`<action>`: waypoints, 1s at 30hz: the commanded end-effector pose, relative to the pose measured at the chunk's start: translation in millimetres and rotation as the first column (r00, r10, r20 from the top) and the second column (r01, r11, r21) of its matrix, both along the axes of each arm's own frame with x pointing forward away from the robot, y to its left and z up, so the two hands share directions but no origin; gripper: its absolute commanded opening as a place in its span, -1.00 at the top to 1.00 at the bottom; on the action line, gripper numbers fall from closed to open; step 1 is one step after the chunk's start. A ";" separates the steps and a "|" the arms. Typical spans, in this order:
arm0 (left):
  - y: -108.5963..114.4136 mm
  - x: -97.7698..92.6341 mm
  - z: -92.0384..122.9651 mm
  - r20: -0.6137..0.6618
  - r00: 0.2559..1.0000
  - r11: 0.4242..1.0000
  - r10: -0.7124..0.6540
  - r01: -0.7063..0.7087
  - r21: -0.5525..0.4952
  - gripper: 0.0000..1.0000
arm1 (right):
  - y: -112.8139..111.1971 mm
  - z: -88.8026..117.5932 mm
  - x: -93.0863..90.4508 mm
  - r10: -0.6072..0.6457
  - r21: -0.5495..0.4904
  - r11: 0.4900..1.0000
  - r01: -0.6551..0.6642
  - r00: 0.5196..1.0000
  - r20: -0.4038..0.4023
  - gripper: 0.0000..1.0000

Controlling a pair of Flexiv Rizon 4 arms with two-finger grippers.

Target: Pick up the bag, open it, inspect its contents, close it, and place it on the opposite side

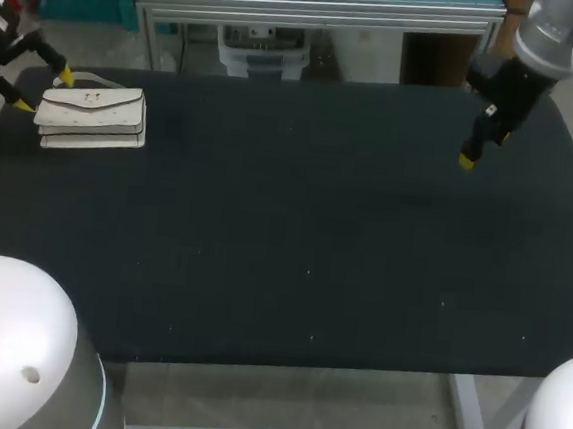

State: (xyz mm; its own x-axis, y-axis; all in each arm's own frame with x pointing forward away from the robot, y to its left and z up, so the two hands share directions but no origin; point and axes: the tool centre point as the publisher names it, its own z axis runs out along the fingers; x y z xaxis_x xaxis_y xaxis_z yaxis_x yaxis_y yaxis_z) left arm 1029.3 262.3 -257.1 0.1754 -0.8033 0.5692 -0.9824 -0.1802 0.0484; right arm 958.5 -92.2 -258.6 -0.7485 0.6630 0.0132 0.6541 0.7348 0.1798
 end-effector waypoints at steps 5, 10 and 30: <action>5.4 5.0 -13.5 0.037 0.999 0.965 0.033 -0.022 -0.261 -1.00 | 19.1 -21.1 -11.4 0.350 0.155 0.891 -0.426 0.864 0.361 -1.00; 4.3 5.7 -15.3 0.008 0.999 0.948 0.046 -0.041 -0.315 -1.00 | 31.5 -26.9 -10.7 0.456 0.207 0.814 -0.542 0.818 0.351 -1.00; 28.7 21.4 -36.7 0.059 0.997 0.957 0.057 -0.038 -0.289 -1.00 | 73.9 -50.0 -13.4 0.540 0.209 0.756 -0.620 0.771 0.337 -1.00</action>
